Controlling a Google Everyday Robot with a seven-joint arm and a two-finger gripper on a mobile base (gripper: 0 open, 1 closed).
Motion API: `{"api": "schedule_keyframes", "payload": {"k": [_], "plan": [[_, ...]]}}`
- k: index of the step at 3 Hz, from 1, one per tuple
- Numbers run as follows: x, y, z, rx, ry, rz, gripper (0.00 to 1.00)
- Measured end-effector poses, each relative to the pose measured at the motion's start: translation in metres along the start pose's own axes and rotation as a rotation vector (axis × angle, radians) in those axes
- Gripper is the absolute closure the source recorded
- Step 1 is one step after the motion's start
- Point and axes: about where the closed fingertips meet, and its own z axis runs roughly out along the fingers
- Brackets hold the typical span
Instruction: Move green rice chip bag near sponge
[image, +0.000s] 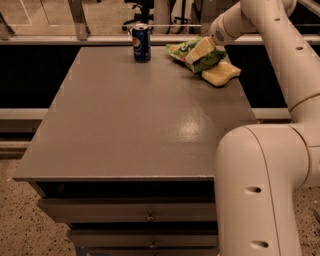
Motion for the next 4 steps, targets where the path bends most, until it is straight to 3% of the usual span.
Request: {"api": "schedule_keyframes", "payload": {"k": [2, 3, 4], "plan": [[0.000, 0.005, -0.073, -0.095, -0.120, 0.088, 0.00], [0.010, 0.008, -0.128, -0.147, -0.223, 0.138, 0.00], [0.034, 0.009, -0.193, -0.179, -0.350, 0.196, 0.00]]}}
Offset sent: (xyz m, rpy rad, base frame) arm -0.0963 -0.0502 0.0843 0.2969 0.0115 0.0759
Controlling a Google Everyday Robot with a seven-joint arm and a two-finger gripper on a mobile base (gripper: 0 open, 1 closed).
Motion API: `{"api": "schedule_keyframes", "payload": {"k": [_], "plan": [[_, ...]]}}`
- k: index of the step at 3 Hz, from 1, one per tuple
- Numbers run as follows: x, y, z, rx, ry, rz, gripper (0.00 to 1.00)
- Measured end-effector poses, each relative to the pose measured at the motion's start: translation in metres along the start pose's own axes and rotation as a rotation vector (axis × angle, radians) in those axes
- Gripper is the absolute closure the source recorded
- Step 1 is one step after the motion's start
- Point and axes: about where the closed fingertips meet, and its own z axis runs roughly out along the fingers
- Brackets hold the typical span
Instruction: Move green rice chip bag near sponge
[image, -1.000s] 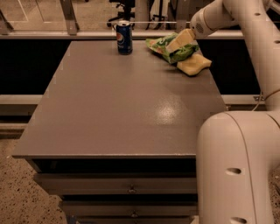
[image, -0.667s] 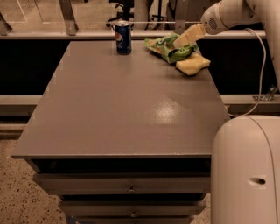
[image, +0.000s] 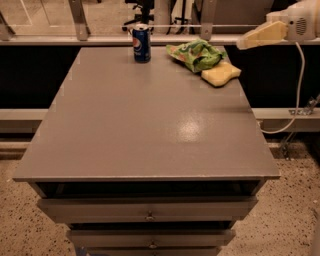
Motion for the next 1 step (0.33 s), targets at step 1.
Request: {"api": "schedule_keyframes", "payload": {"k": [1], "plan": [[0.0104, 0.0066, -0.0794, 0.044, -0.100, 0.043, 0.00]]}}
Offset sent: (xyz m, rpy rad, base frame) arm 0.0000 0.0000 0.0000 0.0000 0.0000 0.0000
